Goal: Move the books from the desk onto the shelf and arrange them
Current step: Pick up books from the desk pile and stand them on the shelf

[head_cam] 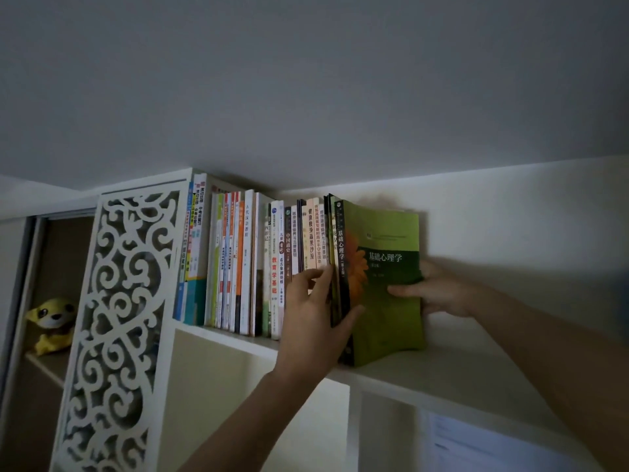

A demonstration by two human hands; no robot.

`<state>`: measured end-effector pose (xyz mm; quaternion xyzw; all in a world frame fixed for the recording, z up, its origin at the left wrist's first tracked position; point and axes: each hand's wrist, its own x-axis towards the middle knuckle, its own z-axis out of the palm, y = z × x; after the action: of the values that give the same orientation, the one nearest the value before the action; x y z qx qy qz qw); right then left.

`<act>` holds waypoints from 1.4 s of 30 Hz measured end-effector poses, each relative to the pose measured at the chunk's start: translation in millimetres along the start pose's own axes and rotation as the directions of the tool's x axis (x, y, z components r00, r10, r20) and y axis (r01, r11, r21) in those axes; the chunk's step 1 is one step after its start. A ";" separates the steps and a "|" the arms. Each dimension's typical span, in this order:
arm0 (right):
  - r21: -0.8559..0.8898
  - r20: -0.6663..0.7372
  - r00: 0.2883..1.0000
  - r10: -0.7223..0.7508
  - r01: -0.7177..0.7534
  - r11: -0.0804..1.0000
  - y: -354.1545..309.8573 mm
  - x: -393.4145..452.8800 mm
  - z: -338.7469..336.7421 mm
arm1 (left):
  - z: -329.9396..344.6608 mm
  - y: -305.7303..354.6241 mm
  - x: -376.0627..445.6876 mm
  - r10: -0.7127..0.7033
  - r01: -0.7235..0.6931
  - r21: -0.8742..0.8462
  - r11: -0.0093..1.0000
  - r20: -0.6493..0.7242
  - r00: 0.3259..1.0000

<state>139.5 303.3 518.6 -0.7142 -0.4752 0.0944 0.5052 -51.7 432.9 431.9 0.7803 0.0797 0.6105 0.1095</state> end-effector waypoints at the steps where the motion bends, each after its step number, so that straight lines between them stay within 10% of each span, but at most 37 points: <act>1: 0.009 -0.069 0.997 -0.029 0.030 1.000 -1.1 0.4 2.8 | 2.2 -1.6 -1.7 0.032 -0.032 0.022 0.999 -0.010 0.999; 4: -0.199 -0.311 0.943 -0.121 0.060 0.978 5.2 3.4 6.2 | 10.3 -6.5 -7.9 0.114 -0.117 0.101 0.988 0.036 0.993; 7: -0.573 -0.197 0.969 -0.146 0.007 0.819 10.3 -6.6 12.0 | 14.4 -13.9 -10.7 0.131 -0.151 0.178 0.972 0.118 0.984; 13: -0.136 0.378 0.919 0.112 -0.064 0.989 -13.1 -27.8 22.0 | -9.1 -24.0 -4.2 0.181 -0.277 0.270 0.922 0.331 0.926; 18: -0.404 0.257 0.966 0.014 0.095 0.910 7.5 0.3 51.1 | -13.0 -44.8 9.2 0.264 -0.453 0.472 0.756 0.413 0.871; 42: -0.387 0.179 0.959 -0.218 0.272 0.881 2.8 -36.1 74.3 | -21.0 2.8 -2.4 0.205 -0.319 0.345 0.883 0.329 0.922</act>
<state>76.3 322.2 468.8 -0.7300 -0.6028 -0.0253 0.3211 -72.7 431.1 435.3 0.8689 0.0762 0.4734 -0.1229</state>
